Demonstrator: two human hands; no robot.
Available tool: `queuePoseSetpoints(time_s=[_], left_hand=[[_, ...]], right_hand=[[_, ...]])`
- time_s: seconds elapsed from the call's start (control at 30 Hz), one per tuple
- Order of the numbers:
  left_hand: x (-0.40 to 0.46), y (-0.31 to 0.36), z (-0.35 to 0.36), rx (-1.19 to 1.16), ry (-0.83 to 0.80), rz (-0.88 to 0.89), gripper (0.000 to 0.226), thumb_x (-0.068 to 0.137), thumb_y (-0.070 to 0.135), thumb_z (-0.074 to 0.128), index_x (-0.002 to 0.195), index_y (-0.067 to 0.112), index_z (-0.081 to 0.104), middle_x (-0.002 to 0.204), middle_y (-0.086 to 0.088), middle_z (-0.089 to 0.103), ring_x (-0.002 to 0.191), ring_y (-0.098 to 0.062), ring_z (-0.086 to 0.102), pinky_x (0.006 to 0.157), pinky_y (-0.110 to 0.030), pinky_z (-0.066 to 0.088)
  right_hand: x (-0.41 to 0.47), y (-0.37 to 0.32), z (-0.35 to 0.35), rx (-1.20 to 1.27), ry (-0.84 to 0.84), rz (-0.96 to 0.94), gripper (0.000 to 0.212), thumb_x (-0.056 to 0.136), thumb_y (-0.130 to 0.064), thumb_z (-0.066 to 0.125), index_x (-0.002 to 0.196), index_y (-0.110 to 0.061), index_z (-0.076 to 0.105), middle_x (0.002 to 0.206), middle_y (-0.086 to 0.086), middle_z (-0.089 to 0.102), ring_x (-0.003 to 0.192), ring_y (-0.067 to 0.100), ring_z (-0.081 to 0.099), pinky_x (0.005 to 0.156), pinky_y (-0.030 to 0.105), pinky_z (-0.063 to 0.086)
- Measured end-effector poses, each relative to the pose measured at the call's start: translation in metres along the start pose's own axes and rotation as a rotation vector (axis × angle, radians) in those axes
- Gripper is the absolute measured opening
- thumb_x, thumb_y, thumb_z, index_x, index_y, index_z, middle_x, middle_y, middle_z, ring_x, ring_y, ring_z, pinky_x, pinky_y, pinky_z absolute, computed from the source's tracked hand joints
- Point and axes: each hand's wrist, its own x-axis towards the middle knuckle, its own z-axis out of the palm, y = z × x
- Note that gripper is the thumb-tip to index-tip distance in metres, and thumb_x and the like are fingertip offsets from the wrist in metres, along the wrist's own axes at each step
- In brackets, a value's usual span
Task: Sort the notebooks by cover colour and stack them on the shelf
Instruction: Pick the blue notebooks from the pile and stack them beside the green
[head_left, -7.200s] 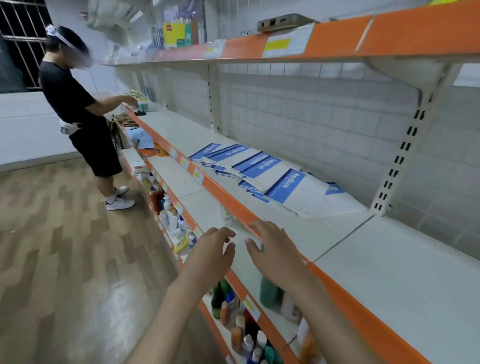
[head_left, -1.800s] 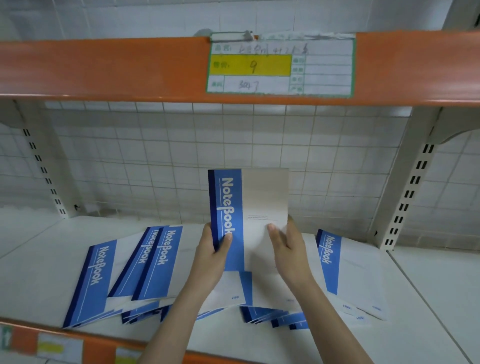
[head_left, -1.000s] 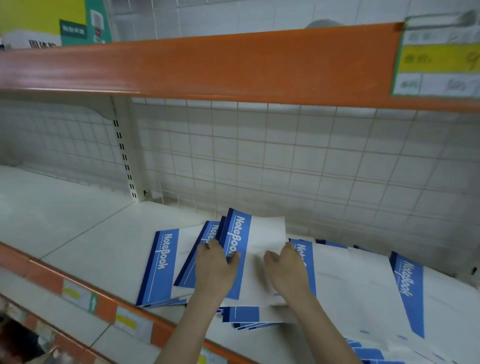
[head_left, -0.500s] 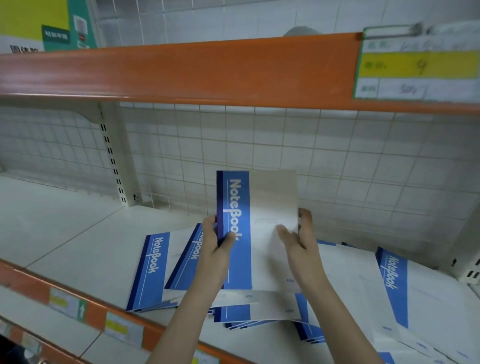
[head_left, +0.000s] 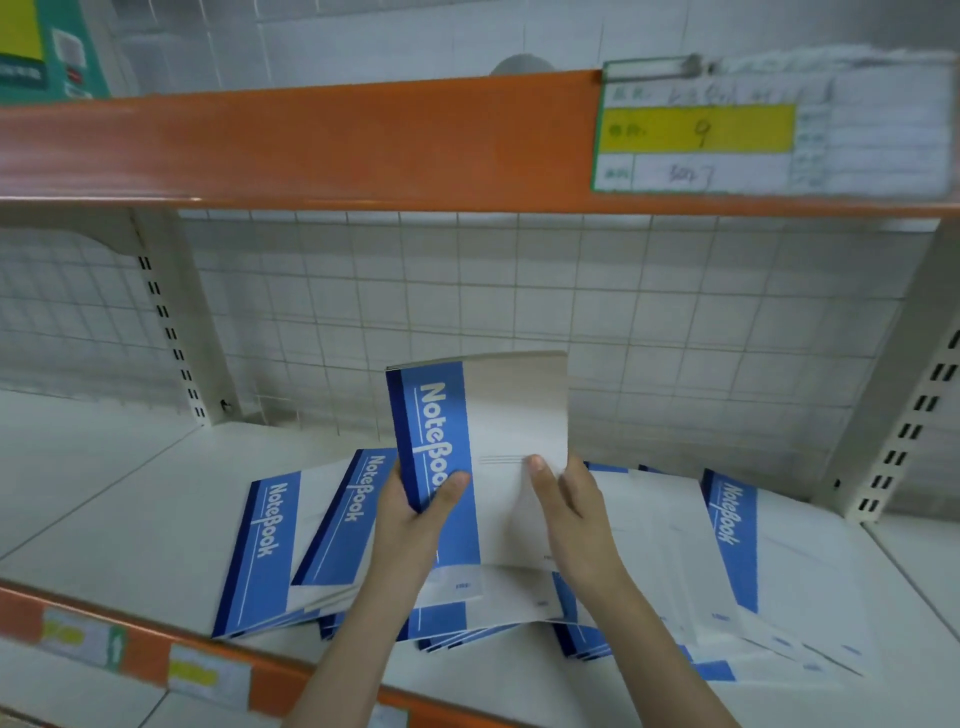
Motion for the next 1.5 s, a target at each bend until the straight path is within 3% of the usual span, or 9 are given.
queuePoseSetpoints(time_s=[0.13, 0.27, 0.37, 0.5, 0.7, 0.87, 0.93, 1.07, 1.5], left_hand=[[0.003, 0.005, 0.012, 0.015, -0.074, -0.014, 0.025, 0.083, 0.025, 0.068, 0.105, 0.03, 0.057, 0.09, 0.017, 0.07, 0.082, 0.001, 0.067, 0.062, -0.011, 0.05], [-0.002, 0.007, 0.042, 0.114, -0.191, -0.054, 0.014, 0.092, 0.033, 0.056, 0.101, 0.022, 0.051, 0.086, 0.011, 0.066, 0.073, 0.002, 0.062, 0.058, -0.009, 0.045], [-0.006, 0.006, 0.074, 0.231, -0.233, -0.087, 0.012, 0.101, 0.031, 0.038, 0.097, 0.02, 0.042, 0.083, 0.001, 0.053, 0.066, -0.005, 0.048, 0.054, -0.015, 0.038], [-0.018, 0.0, 0.127, 0.247, -0.389, -0.179, 0.013, 0.102, 0.028, 0.036, 0.091, 0.026, 0.043, 0.078, 0.007, 0.047, 0.067, -0.007, 0.044, 0.059, -0.021, 0.034], [-0.059, 0.002, 0.209, 0.206, -0.597, -0.363, 0.019, 0.1, 0.03, 0.037, 0.1, 0.014, 0.048, 0.094, -0.007, 0.06, 0.078, -0.022, 0.059, 0.069, -0.031, 0.046], [-0.101, 0.01, 0.277, 0.232, -0.699, -0.417, 0.02, 0.101, 0.031, 0.038, 0.108, 0.016, 0.049, 0.088, -0.002, 0.062, 0.07, -0.013, 0.062, 0.051, -0.022, 0.045], [-0.119, 0.013, 0.301, 0.252, -0.744, -0.429, 0.017, 0.101, 0.034, 0.037, 0.1, 0.02, 0.047, 0.085, 0.0, 0.062, 0.065, -0.01, 0.062, 0.043, -0.018, 0.041], [-0.151, 0.018, 0.349, 0.259, -0.78, -0.441, 0.017, 0.101, 0.034, 0.037, 0.091, 0.023, 0.045, 0.091, -0.004, 0.063, 0.072, -0.016, 0.063, 0.052, -0.025, 0.042], [-0.241, 0.028, 0.498, 0.195, -0.816, -0.469, 0.017, 0.1, 0.033, 0.04, 0.101, 0.017, 0.047, 0.092, -0.005, 0.064, 0.075, -0.02, 0.065, 0.055, -0.028, 0.046]], right_hand=[[0.005, -0.01, -0.018, -0.242, 0.046, -0.022, 0.02, 0.1, -0.028, 0.039, 0.104, -0.013, 0.052, 0.053, -0.017, 0.048, 0.05, -0.002, 0.045, 0.051, 0.011, 0.037], [-0.001, -0.012, -0.053, -0.392, 0.121, 0.085, 0.021, 0.101, -0.025, 0.034, 0.09, -0.009, 0.042, 0.055, -0.007, 0.038, 0.041, 0.001, 0.039, 0.043, 0.015, 0.03], [-0.014, -0.011, -0.086, -0.454, 0.224, 0.211, 0.022, 0.101, -0.026, 0.036, 0.083, -0.013, 0.039, 0.058, -0.006, 0.037, 0.047, 0.003, 0.037, 0.045, 0.016, 0.031], [-0.035, -0.012, -0.138, -0.459, 0.354, 0.362, 0.033, 0.1, -0.024, 0.038, 0.068, -0.02, 0.031, 0.063, -0.005, 0.036, 0.056, 0.008, 0.034, 0.052, 0.023, 0.026], [-0.082, -0.022, -0.223, -0.571, 0.468, 0.551, 0.036, 0.1, -0.026, 0.037, 0.067, -0.017, 0.028, 0.065, -0.004, 0.035, 0.057, 0.008, 0.032, 0.048, 0.017, 0.029], [-0.121, -0.037, -0.289, -0.606, 0.55, 0.657, 0.036, 0.101, -0.029, 0.036, 0.067, -0.017, 0.03, 0.067, -0.003, 0.037, 0.059, 0.009, 0.034, 0.052, 0.024, 0.025], [-0.135, -0.043, -0.314, -0.618, 0.576, 0.69, 0.035, 0.101, -0.03, 0.036, 0.068, -0.018, 0.032, 0.068, -0.003, 0.038, 0.06, 0.009, 0.037, 0.052, 0.024, 0.026], [-0.159, -0.052, -0.363, -0.625, 0.624, 0.733, 0.034, 0.101, -0.032, 0.036, 0.069, -0.019, 0.035, 0.07, -0.004, 0.04, 0.062, 0.007, 0.038, 0.053, 0.023, 0.026], [-0.208, -0.063, -0.531, -0.651, 0.663, 0.732, 0.037, 0.1, -0.03, 0.038, 0.067, -0.017, 0.029, 0.067, -0.002, 0.035, 0.059, 0.01, 0.033, 0.043, 0.016, 0.032]])
